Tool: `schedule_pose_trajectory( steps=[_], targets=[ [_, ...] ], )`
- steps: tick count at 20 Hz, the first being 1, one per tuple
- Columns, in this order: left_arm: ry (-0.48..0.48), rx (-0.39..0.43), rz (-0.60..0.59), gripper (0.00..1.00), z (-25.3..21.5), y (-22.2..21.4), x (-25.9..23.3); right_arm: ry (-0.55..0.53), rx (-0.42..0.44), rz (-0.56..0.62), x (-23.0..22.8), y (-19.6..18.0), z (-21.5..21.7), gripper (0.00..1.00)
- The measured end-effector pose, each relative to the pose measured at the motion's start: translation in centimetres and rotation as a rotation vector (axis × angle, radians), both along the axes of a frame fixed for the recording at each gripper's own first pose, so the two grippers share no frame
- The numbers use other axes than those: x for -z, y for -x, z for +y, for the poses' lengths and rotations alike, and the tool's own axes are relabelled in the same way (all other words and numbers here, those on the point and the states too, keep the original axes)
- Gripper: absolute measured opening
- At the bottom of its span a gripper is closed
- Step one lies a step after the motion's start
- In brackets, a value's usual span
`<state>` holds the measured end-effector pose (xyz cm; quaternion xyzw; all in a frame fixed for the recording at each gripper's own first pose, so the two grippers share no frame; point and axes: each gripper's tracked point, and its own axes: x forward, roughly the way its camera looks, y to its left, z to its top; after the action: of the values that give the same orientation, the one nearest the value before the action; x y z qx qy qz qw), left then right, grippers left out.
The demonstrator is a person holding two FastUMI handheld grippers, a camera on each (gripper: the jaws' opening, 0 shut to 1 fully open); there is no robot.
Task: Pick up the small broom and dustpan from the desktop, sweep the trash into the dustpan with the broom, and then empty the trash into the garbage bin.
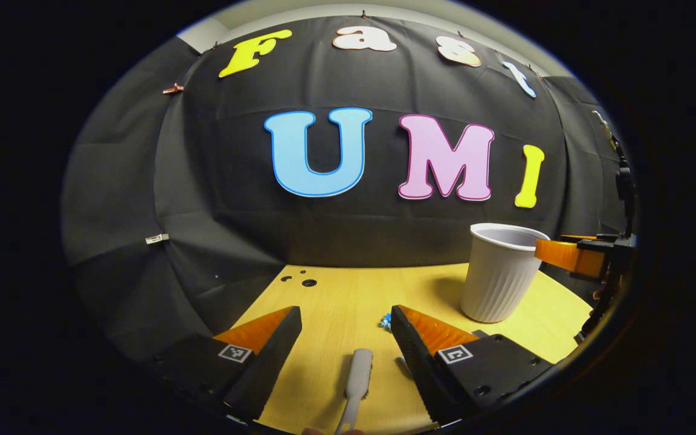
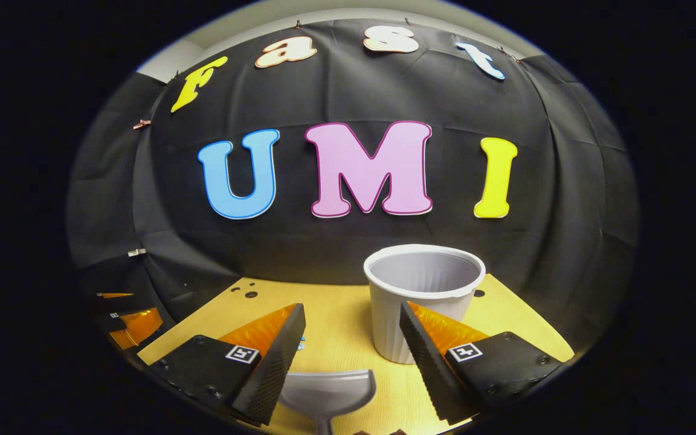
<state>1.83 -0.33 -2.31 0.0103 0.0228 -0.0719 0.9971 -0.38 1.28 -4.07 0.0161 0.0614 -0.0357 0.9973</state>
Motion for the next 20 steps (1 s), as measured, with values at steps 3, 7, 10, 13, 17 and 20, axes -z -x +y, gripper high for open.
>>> schedule_pose_trajectory(
  steps=[3,7,10,13,17,20],
  targets=[
    [0.021,0.017,0.035,0.96,-0.1,-0.6,0.7,-0.003,-0.003,0.021,0.5,0.0,0.5,0.98],
    [0.001,0.027,0.084,0.96,0.0,-1.2,1.8,-0.001,-0.005,0.035,1.0,-0.1,0.5,0.98],
    [-0.004,0.050,0.120,0.96,-0.3,-1.7,2.7,0.007,-0.008,0.064,2.0,-0.1,0.4,0.98],
    [-0.005,0.125,0.235,0.96,-1.7,-1.6,5.2,0.040,-0.003,0.096,3.1,-0.2,0.1,0.97],
    [-0.030,0.113,0.342,0.96,-1.3,-2.2,8.6,0.035,-0.010,0.122,4.0,-0.1,0.0,0.98],
    [-0.026,0.100,0.466,0.96,-0.7,-2.1,12.4,0.029,-0.004,0.152,5.0,-0.1,-0.3,0.98]
  ],
)
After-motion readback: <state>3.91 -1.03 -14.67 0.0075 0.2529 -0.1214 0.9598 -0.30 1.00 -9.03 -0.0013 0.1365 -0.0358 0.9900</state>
